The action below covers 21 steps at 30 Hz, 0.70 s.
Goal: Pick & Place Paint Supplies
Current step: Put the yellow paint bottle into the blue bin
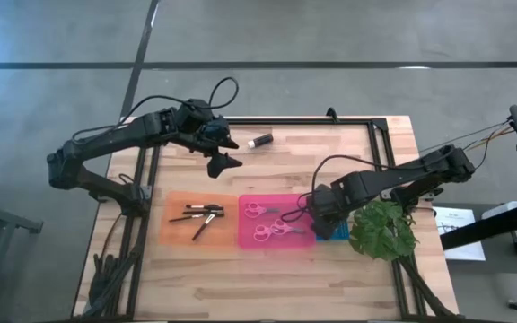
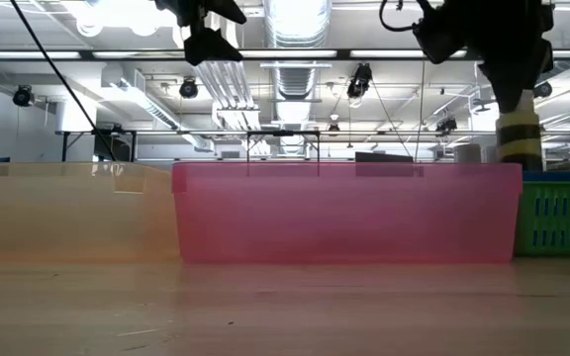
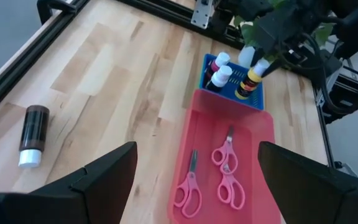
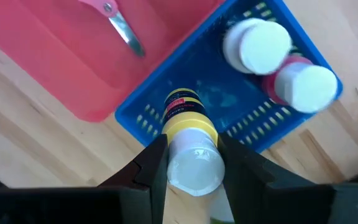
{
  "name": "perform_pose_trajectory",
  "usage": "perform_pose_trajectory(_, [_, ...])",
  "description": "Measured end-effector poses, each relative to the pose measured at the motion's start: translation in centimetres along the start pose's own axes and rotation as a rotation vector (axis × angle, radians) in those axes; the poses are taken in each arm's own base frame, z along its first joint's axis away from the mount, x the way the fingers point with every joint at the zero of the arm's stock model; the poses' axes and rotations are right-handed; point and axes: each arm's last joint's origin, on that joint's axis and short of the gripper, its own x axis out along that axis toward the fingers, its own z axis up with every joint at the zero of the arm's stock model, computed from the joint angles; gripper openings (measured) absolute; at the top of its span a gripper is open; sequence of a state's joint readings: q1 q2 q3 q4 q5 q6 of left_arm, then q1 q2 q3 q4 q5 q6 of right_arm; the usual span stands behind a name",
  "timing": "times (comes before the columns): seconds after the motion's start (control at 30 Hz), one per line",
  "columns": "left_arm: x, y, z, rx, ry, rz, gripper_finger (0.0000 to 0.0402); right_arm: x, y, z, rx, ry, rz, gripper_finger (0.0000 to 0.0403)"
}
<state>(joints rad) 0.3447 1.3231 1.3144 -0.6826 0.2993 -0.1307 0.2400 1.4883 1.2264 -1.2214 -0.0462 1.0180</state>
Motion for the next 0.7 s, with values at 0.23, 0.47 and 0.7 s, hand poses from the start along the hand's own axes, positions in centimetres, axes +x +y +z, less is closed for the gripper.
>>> perform_pose_trajectory(0.23, [0.0,0.0,0.0,0.000,0.001,0.000,0.0343,1.2,-0.3,0.4,0.017,-0.023,0.001,0.0112])
perform_pose_trajectory(0.47, [0.0,0.0,0.0,-0.001,0.002,0.001,0.0343,1.9,-0.5,0.8,0.018,-0.033,0.016,0.0112])
perform_pose_trajectory(0.7, [0.0,0.0,0.0,-0.001,0.002,0.001,0.0343,2.6,-0.9,0.7,0.016,-0.020,-0.004,0.0112])
